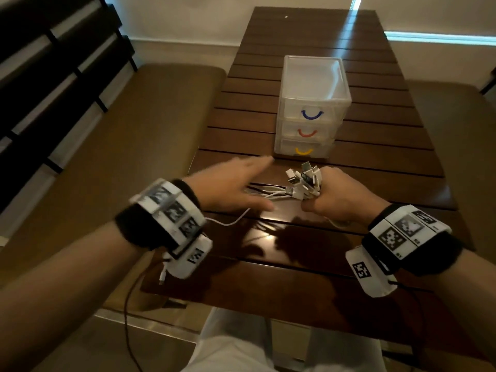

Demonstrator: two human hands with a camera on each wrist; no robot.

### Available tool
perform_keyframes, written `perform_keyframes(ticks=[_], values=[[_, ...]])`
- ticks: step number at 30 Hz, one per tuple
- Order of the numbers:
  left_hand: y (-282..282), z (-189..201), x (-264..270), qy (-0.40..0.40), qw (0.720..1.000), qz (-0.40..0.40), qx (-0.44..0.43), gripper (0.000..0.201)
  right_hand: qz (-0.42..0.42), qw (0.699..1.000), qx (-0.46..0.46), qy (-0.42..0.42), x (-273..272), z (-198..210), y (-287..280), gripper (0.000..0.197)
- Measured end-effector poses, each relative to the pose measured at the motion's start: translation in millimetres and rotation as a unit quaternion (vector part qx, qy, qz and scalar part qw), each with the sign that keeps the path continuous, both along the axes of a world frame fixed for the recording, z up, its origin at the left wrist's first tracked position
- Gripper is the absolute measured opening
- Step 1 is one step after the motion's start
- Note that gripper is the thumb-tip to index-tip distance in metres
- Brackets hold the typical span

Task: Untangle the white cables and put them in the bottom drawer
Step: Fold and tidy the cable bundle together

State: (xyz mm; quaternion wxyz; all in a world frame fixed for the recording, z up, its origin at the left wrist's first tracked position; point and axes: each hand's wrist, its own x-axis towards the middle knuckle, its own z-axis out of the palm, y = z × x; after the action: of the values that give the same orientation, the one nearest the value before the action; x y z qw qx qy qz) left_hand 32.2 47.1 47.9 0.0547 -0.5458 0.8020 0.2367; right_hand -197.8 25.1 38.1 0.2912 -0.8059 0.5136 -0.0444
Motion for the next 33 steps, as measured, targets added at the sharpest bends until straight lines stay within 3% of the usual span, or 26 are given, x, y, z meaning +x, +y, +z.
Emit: perform_keyframes(ticks=[3,4,7,11,15,17,20,23,25,28,31,33], values=[[4.6,-29.4,-33.5,0.053,0.998,-0.028,-0.032,0.043,-0.041,0.996,0.037,-0.071,-5.9,-0.2,-2.9,0.012],[4.8,-36.3,-34.4,0.085,0.995,-0.008,-0.058,0.037,-0.052,0.993,0.050,-0.098,-9.0,0.8,-3.3,0.010],[3.5,-42.9,-30.0,0.185,0.975,0.034,-0.118,0.039,-0.083,0.976,0.090,-0.182,-14.0,4.6,-1.7,0.015],[2.6,-36.7,-38.2,0.323,0.927,0.110,-0.158,0.031,-0.114,0.934,0.144,-0.305,-7.7,7.9,3.3,0.008],[3.2,-29.2,-55.2,0.400,0.887,0.184,-0.138,0.035,-0.113,0.897,0.168,-0.392,0.7,5.8,10.8,0.001],[4.4,-26.7,-62.3,0.435,0.866,0.213,-0.120,0.035,-0.127,0.877,0.163,-0.433,6.4,1.2,16.2,0.007],[6.9,-26.5,-69.2,0.459,0.847,0.254,-0.084,0.041,-0.127,0.871,0.115,-0.460,15.6,-9.3,19.4,0.013],[9.7,-30.9,-69.7,0.486,0.828,0.276,-0.044,0.035,-0.141,0.854,0.133,-0.482,25.0,-13.7,19.5,0.020],[9.8,-32.0,-67.8,0.488,0.828,0.275,-0.024,0.032,-0.130,0.855,0.137,-0.483,29.1,-15.6,18.7,0.022],[10.2,-28.0,-65.1,0.468,0.846,0.255,0.010,0.039,-0.123,0.858,0.140,-0.479,29.9,-13.8,16.2,0.044],[7.2,-24.5,-60.7,0.421,0.879,0.219,0.050,0.059,-0.103,0.868,0.144,-0.464,24.8,-11.8,15.5,0.030],[4.2,-21.4,-60.2,0.387,0.899,0.199,0.056,0.064,-0.108,0.863,0.164,-0.466,21.3,-11.1,15.5,0.035]])
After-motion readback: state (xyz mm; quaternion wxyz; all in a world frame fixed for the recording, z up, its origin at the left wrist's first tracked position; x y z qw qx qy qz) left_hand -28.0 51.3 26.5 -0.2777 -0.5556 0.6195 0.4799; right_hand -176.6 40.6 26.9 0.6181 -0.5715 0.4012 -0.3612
